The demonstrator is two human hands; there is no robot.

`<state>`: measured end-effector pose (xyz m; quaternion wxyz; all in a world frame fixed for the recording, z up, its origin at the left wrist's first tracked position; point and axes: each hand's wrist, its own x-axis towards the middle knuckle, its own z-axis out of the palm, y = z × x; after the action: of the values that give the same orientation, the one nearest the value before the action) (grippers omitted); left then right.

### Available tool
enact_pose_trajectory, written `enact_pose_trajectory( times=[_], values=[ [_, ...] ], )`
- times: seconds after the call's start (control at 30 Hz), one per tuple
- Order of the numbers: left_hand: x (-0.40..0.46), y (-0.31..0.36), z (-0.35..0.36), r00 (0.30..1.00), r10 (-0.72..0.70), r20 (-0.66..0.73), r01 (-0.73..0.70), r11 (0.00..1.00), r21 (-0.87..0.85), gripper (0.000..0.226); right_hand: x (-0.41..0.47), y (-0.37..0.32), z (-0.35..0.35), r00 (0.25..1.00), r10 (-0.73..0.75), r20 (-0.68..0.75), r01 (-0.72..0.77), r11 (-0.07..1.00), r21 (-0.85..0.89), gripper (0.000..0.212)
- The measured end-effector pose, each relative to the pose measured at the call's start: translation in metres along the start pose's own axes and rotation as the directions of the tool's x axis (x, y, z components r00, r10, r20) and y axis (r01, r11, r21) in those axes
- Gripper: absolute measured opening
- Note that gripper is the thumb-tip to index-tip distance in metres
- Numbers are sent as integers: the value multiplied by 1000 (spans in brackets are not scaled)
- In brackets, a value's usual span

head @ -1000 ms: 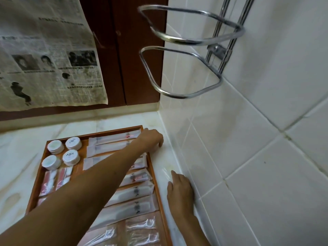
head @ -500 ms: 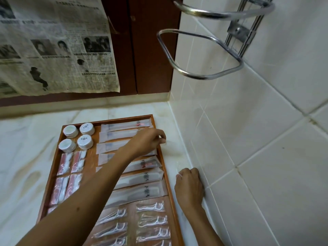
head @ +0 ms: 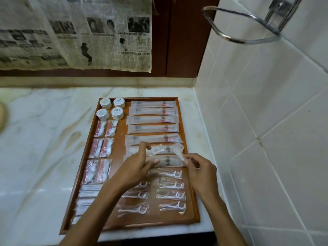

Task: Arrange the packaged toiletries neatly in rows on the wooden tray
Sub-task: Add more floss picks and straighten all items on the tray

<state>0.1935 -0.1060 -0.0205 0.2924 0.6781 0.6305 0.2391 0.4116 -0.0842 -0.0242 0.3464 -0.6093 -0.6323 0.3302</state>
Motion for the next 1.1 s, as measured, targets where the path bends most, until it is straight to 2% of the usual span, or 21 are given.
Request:
enact_pose_trajectory(
  times=[0.17, 0.33, 0.4, 0.47, 0.6, 0.7, 0.8, 1.1],
  values=[
    [-55, -9, -6, 979, -22, -202, 17, 999, -28, 6, -24, 0, 4, 983, 38, 181, -41, 999, 15, 18],
    [-101, -16, -3, 952, -99, -289, 112, 993, 30, 11, -47, -4, 2, 896, 68, 438, -86, 996, 20, 16],
    [-114, -17, -2, 960, -86, -268, 111, 990, 81, 18, -53, -3, -1, 869, 41, 494, -35, 999, -21, 11],
    [-125, -20, -1, 969, -78, -233, 109, 986, 124, 19, -60, -2, -3, 872, 7, 490, 32, 997, -72, 10],
    [-139, -22, 6, 976, -101, -194, 137, 974, 181, 8, -68, 0, -9, 837, -34, 545, 168, 966, -197, 13],
    [-139, -16, 11, 982, -117, -147, 143, 972, 185, 19, -68, 1, -12, 817, 6, 576, 171, 952, -253, 15],
    [-135, -11, 14, 989, -134, -61, 144, 966, 215, 16, -66, 2, -14, 814, 50, 579, 140, 950, -279, 15],
    [-126, -9, 17, 991, -102, 85, 58, 909, 413, 18, -68, 6, -9, 788, 38, 614, 275, 871, -407, 12]
  ],
)
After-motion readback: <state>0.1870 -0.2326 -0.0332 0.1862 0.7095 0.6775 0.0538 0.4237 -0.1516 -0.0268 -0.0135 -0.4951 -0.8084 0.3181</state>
